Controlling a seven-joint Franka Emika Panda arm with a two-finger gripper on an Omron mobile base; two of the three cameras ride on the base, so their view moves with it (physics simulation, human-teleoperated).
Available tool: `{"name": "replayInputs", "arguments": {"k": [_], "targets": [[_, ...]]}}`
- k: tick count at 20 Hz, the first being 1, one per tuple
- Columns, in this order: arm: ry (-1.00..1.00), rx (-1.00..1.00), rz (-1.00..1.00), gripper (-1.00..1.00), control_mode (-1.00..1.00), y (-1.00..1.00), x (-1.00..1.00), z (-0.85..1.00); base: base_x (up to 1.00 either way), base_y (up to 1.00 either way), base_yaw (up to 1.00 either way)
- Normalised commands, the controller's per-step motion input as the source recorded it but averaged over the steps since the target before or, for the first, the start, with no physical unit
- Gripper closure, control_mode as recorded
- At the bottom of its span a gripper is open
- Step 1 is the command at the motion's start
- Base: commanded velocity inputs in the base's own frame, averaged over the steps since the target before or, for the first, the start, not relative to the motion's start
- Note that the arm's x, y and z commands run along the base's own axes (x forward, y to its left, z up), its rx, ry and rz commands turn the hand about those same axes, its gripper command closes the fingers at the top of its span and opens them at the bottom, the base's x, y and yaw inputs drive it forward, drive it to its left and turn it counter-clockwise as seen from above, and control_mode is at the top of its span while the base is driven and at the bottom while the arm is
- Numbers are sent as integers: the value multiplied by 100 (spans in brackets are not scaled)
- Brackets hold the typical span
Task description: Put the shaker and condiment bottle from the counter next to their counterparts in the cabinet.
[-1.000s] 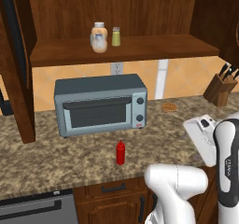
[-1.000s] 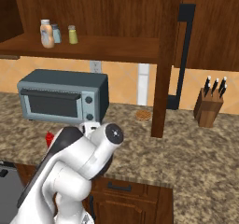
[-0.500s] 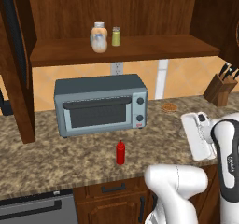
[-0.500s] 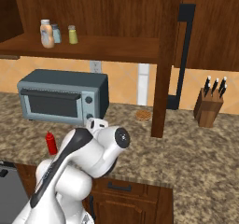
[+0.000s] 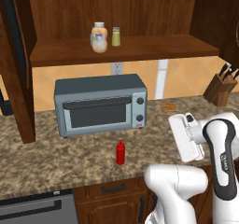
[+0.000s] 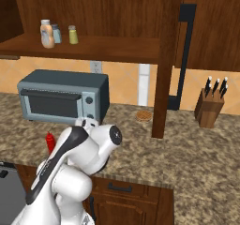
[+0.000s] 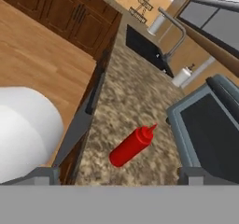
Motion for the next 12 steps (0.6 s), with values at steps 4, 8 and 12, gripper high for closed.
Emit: {"name": "replayInputs", "arguments": {"k": [4,8,12], "targets": [[0,9,0,-100,-100,62,-14,-3,0,0,0],[3,14,0,-100,-100,51,0,-1,0,0,0],[1,11,0,-100,-100,55,-1,-19,0,0,0]]}}
